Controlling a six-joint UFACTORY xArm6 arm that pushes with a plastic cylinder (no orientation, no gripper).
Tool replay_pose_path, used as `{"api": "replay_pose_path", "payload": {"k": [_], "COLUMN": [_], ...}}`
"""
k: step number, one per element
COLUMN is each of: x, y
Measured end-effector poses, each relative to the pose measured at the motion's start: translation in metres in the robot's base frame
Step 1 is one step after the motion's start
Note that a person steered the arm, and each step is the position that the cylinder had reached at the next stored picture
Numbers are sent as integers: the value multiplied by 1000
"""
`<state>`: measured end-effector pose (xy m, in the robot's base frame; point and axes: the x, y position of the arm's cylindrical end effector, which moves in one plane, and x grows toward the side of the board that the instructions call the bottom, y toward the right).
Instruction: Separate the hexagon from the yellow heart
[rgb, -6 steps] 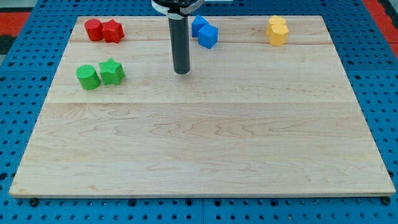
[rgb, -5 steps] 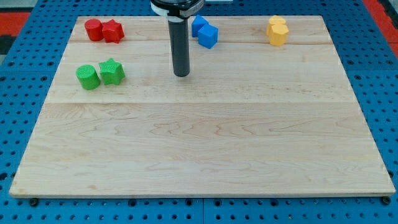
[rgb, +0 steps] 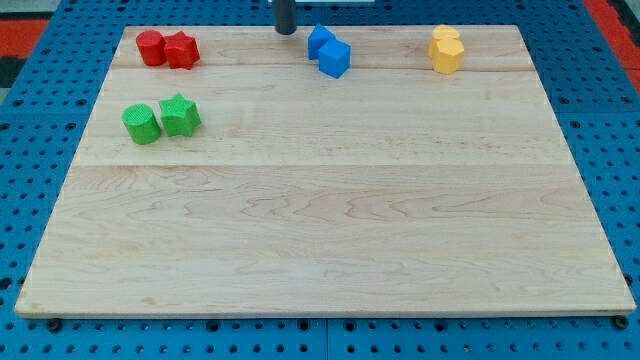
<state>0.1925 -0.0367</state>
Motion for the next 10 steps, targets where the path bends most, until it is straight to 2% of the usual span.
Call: {"api": "replay_pose_path", "payload": {"k": [3,7,8,9,10], "x": [-1,9,20,24,33], "y": [149,251,297,272,278]}}
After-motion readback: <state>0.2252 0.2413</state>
